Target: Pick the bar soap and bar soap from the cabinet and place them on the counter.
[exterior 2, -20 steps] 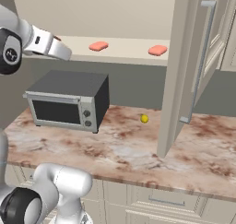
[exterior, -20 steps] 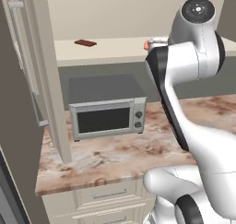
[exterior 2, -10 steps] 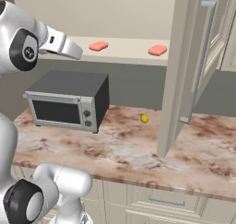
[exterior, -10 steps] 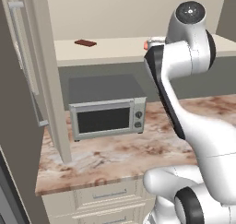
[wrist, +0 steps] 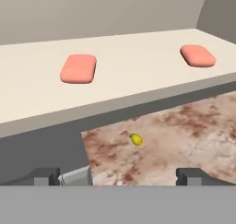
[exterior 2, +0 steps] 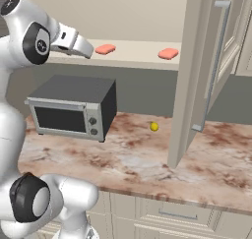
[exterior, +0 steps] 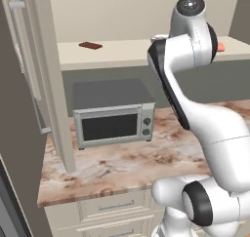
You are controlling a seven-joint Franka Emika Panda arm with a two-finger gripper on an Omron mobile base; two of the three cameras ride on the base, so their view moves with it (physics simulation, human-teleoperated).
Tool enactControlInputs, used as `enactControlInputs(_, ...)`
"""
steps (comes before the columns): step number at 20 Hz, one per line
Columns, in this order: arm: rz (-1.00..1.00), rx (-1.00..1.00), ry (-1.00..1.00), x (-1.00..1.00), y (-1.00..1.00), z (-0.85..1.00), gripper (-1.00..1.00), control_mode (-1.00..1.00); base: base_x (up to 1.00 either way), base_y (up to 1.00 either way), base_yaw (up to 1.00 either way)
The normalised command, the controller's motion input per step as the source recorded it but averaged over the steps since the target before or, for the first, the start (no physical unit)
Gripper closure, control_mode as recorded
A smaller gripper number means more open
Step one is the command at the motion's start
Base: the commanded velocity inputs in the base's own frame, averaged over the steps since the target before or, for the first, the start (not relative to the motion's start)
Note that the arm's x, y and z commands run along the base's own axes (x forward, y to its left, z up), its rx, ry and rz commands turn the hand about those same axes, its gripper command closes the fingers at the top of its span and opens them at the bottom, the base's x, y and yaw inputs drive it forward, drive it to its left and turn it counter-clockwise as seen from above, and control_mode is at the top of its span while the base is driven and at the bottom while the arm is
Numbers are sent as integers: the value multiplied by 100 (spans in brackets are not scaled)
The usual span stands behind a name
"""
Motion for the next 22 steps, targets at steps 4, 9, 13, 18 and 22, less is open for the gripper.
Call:
enactControlInputs(4, -4, 0, 0, 31, 0, -4, -100, -100, 0, 0, 0)
enactControlInputs(9, -5, 1, 0, 30, 0, -12, -100, -100, 0, 0, 0)
enactControlInputs(13, -4, 3, 0, 34, -1, -14, -100, -100, 0, 0, 0)
enactControlInputs(18, -2, 4, 0, 34, -3, -8, -100, -100, 0, 0, 0)
enactControlInputs(22, 0, 4, 0, 35, 0, -3, -100, -100, 0, 0, 0)
